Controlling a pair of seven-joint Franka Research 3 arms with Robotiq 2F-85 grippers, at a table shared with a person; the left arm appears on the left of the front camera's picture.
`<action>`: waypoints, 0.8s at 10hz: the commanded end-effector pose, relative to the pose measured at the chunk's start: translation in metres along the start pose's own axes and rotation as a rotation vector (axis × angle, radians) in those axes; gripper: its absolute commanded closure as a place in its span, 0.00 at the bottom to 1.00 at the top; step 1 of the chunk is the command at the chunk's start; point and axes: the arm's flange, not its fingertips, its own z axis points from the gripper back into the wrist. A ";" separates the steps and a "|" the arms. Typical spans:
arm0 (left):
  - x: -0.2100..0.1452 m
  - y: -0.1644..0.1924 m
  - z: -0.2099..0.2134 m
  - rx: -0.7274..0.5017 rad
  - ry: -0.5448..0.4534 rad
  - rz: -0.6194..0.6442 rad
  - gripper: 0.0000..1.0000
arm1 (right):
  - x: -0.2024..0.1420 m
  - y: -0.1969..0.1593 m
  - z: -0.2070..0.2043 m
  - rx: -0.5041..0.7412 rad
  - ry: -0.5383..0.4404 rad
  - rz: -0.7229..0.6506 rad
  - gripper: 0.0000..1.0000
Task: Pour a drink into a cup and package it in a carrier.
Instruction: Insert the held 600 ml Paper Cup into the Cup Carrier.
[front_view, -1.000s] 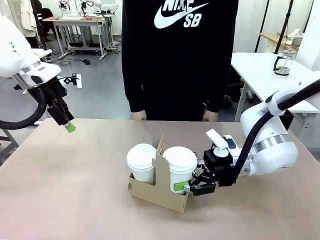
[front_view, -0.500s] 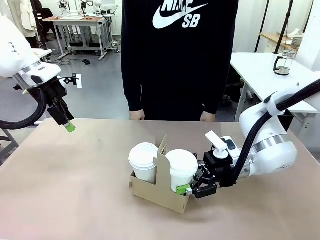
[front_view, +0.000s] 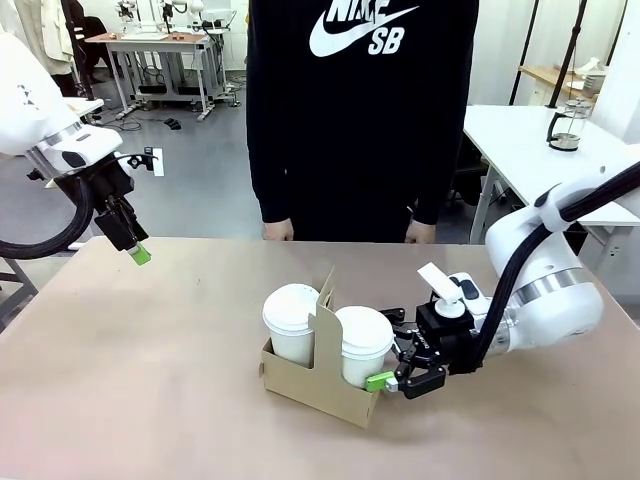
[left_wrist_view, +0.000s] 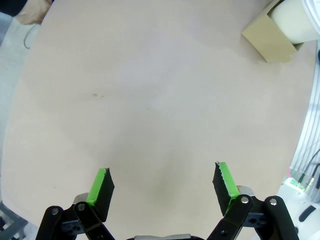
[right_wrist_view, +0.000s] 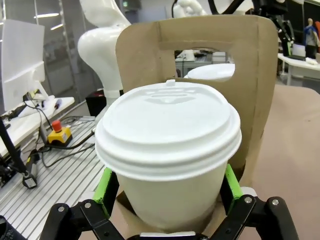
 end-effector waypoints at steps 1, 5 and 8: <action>-0.001 -0.002 0.000 0.006 -0.019 0.007 0.00 | 0.009 0.018 0.021 -0.029 0.014 -0.034 0.00; -0.001 -0.002 0.000 0.006 -0.019 0.007 0.00 | 0.023 0.048 0.076 -0.210 0.022 -0.042 0.00; -0.001 -0.002 0.000 0.006 -0.019 0.007 0.00 | 0.036 0.096 0.135 -0.357 0.071 -0.230 0.00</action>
